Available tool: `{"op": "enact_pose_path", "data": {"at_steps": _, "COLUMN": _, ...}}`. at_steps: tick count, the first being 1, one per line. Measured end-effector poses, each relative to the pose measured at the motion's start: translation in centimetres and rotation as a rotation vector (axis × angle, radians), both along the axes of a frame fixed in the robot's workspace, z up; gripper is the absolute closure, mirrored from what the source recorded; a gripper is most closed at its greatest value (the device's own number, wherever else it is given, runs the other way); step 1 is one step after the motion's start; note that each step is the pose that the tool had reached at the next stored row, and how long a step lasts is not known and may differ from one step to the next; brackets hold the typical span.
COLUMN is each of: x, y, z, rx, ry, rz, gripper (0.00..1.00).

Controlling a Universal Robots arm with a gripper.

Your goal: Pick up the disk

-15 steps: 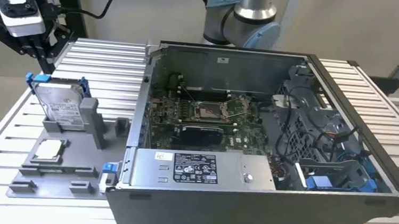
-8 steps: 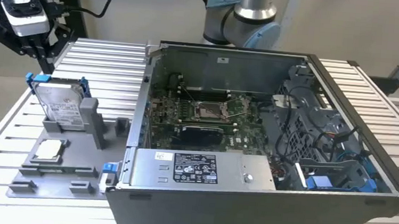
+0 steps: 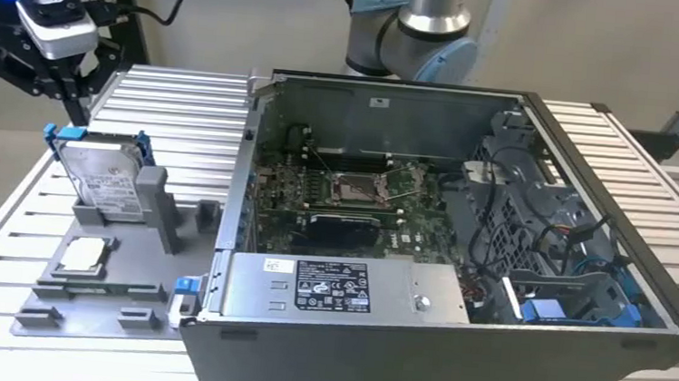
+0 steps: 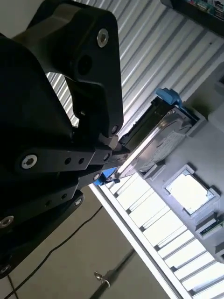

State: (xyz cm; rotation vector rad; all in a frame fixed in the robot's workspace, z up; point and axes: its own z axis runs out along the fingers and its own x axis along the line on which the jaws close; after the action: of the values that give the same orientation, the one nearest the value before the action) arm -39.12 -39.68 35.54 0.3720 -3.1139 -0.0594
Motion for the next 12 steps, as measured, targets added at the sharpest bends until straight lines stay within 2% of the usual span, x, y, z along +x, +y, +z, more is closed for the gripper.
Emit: {"op": "enact_pose_path", "data": {"at_steps": 12, "x": -0.51, "y": 0.00, "z": 0.00, "rx": 0.0000, "ry": 0.0000, "rz": 0.134, "gripper": 1.00}}
